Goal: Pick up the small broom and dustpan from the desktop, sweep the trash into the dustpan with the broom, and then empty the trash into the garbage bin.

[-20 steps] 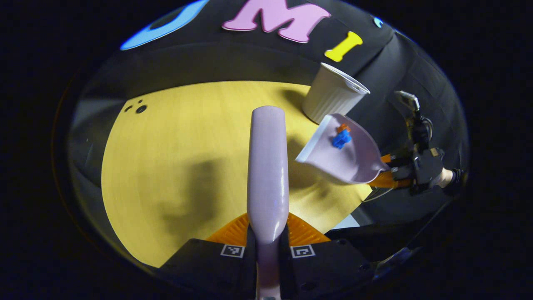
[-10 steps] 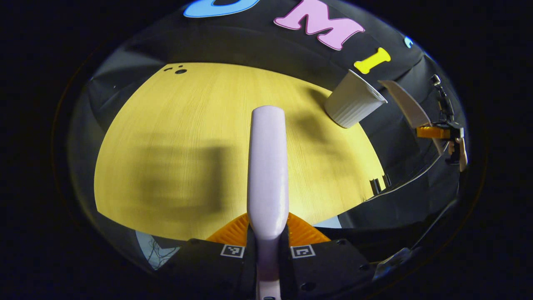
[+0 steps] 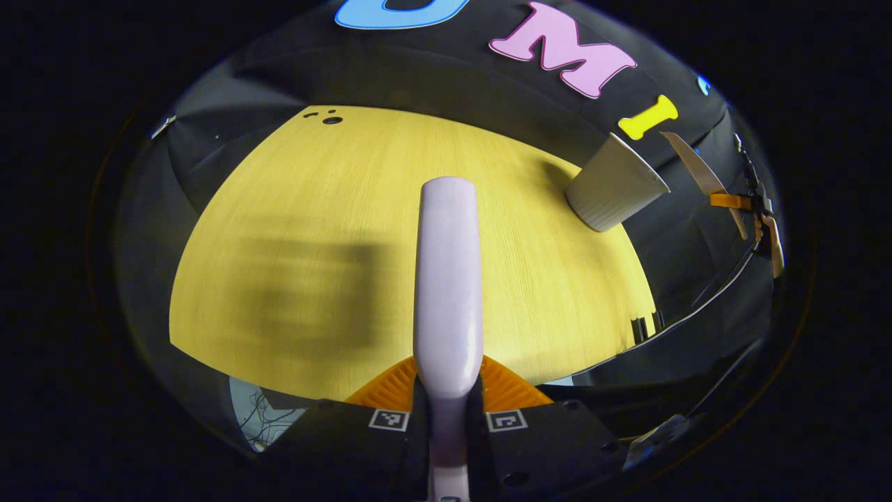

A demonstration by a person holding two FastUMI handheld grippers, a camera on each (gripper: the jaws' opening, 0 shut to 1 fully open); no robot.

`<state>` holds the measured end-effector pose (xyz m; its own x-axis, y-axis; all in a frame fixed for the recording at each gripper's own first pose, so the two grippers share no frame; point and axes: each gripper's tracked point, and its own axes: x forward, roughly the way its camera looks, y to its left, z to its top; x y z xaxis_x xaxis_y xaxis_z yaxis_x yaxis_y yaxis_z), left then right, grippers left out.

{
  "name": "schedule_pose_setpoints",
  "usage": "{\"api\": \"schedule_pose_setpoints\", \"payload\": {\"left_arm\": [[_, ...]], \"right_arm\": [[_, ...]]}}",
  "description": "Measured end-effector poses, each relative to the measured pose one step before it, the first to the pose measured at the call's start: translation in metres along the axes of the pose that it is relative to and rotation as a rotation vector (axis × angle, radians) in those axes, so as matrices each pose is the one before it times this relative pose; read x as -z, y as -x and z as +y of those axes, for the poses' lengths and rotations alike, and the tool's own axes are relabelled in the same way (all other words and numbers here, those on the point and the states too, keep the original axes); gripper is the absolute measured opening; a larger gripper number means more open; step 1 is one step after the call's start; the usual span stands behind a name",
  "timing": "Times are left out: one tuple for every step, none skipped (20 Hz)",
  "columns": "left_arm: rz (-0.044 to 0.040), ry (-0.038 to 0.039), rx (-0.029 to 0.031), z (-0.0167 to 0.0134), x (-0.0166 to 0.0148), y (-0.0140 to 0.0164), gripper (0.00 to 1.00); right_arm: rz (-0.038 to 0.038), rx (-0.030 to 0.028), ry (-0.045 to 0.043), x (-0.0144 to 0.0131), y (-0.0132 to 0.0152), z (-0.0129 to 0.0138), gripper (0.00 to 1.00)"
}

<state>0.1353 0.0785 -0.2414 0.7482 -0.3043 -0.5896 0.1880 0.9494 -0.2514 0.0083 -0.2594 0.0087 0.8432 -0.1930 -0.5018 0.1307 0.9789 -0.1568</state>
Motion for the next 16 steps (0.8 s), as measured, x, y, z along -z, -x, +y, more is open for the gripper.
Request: {"api": "schedule_pose_setpoints", "payload": {"left_arm": [[-0.00577, 0.00135, -0.00584, 0.00084, -0.00558, -0.00111, 0.26], [-0.00574, 0.00118, -0.00802, 0.00137, -0.00487, -0.00208, 0.26], [-0.00428, 0.01132, -0.00736, 0.00027, -0.00441, -0.00109, 0.25], [-0.00802, 0.01807, -0.00004, -0.00177, -0.00449, -0.00071, 0.26], [-0.00704, 0.01702, 0.00238, -0.00266, -0.00353, -0.00106, 0.26], [-0.00393, 0.01166, 0.00009, -0.00099, -0.00083, -0.00218, 0.26], [-0.00111, 0.0056, -0.00313, -0.00104, -0.00051, -0.00173, 0.26], [0.00295, 0.00277, -0.00449, -0.00057, 0.00024, -0.0026, 0.26], [0.00359, 0.00227, -0.00514, -0.00029, -0.00004, -0.00252, 0.26], [0.00347, 0.0019, -0.00348, -0.0002, 0.00044, -0.00247, 0.26], [0.00435, 0.00003, -0.00348, -0.00024, -0.00059, -0.00158, 0.26], [0.00723, -0.00068, -0.00741, 0.0003, -0.00008, -0.00193, 0.26], [0.00442, -0.00433, -0.00844, 0.00077, -0.00175, -0.00137, 0.26], [0.00267, -0.0048, -0.00859, 0.00103, -0.00133, -0.00144, 0.26], [-0.00053, -0.00442, -0.00715, 0.00054, -0.00325, -0.00038, 0.25], [-0.00157, -0.0008, -0.00292, -0.00083, -0.00193, -0.00072, 0.26]], "right_arm": [[-0.00667, 0.02421, 0.00208, -0.00532, -0.0088, -0.01185, 0.35], [-0.00082, 0.01849, -0.00322, -0.00318, -0.00919, -0.00825, 0.34], [-0.00294, 0.01751, -0.00215, -0.00238, -0.00924, -0.00739, 0.35], [-0.00883, 0.02052, 0.00848, -0.00341, -0.0086, -0.00684, 0.35], [-0.00602, 0.02528, 0.01775, -0.00134, -0.00778, -0.00726, 0.34], [0.00226, 0.02332, 0.02344, 0.00002, -0.00768, -0.00614, 0.35], [0.00579, 0.02232, 0.03016, 0.0037, -0.00605, -0.00393, 0.34], [0.00448, 0.02153, 0.03757, 0.00132, -0.00764, -0.00398, 0.34], [0.00553, 0.02118, 0.03665, -0.00027, -0.01058, -0.00169, 0.35], [0.00496, 0.01588, 0.02917, 0.00025, -0.00882, -0.00038, 0.34], [0.00072, 0.01049, 0.02488, -0.00093, -0.00625, -0.00071, 0.34], [-0.00786, 0.00458, 0.02537, -0.00268, -0.00455, 0.00085, 0.35], [-0.01341, 0.00478, 0.02696, -0.00461, -0.005, 0.00035, 0.35], [-0.00146, 0.00753, 0.0326, -0.0015, -0.00292, -0.00075, 0.35], [0.0067, 0.01585, 0.04167, 0.00103, -0.00504, -0.00135, 0.35], [0.00255, 0.0239, 0.04897, -0.0007, -0.00493, -0.00227, 0.35]]}}
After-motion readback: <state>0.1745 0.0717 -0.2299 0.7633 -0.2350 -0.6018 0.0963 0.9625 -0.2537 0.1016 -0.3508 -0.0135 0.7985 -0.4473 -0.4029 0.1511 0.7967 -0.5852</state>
